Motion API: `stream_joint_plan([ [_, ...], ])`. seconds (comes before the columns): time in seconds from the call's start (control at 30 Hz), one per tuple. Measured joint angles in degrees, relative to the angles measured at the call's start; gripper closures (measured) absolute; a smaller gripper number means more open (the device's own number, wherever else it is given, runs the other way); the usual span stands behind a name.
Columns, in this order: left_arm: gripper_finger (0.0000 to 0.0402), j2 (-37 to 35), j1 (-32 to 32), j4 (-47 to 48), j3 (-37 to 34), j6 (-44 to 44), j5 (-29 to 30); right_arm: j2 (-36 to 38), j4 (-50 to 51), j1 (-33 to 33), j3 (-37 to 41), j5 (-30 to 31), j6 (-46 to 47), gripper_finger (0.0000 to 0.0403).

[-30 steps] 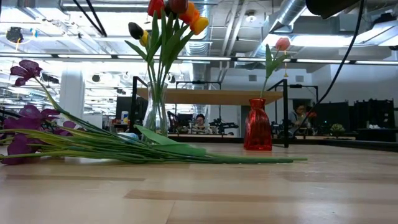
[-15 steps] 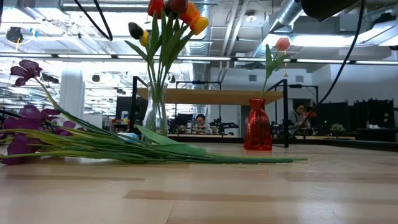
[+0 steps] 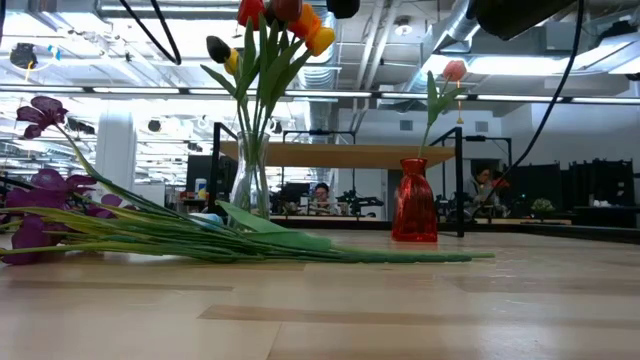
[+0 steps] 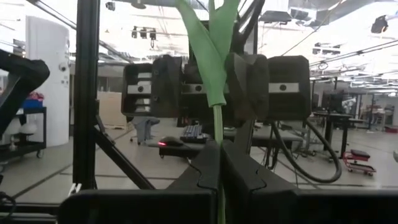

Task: Pick and place flowers into a vace then onto a shelf
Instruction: Put the bottom blue tulip into the red vase

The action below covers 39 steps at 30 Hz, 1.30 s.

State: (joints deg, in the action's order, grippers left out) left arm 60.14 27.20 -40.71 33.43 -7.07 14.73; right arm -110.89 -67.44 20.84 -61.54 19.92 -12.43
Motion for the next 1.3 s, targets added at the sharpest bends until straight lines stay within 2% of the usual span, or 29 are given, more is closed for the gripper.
stream_joint_plan([
  [0.13, 0.0232, 0.0, 0.0, 0.2, 0.0, 0.0, 2.7, 0.0, 0.4, 0.0, 0.0, -0.1, 0.0, 0.0402],
  [0.23, 0.0257, 0.0, 0.0, 0.3, 0.0, 0.0, 3.6, 0.0, 1.1, 0.0, 0.0, -0.1, 0.0, 0.0396],
  [0.5, 0.0386, 0.0, 0.0, 2.3, 0.0, -0.8, 3.7, 0.0, 1.5, -0.1, 0.0, -0.3, -1.0, 0.0359],
  [0.8, 0.0396, -0.3, -0.4, 13.5, 0.1, 1.3, 8.4, 0.0, 1.5, 0.9, 0.0, -0.3, -4.1, 0.0307],
  [1.0, 0.0399, 0.0, -1.6, 19.2, 0.1, 6.3, 1.7, 0.0, 2.1, 0.5, 0.0, -0.1, -4.1, 0.0265],
  [1.3, 0.0399, 0.0, -1.6, 21.0, 0.1, 7.1, -4.3, 0.0, 8.8, -1.6, -0.7, -0.3, -0.4, 0.0212],
])
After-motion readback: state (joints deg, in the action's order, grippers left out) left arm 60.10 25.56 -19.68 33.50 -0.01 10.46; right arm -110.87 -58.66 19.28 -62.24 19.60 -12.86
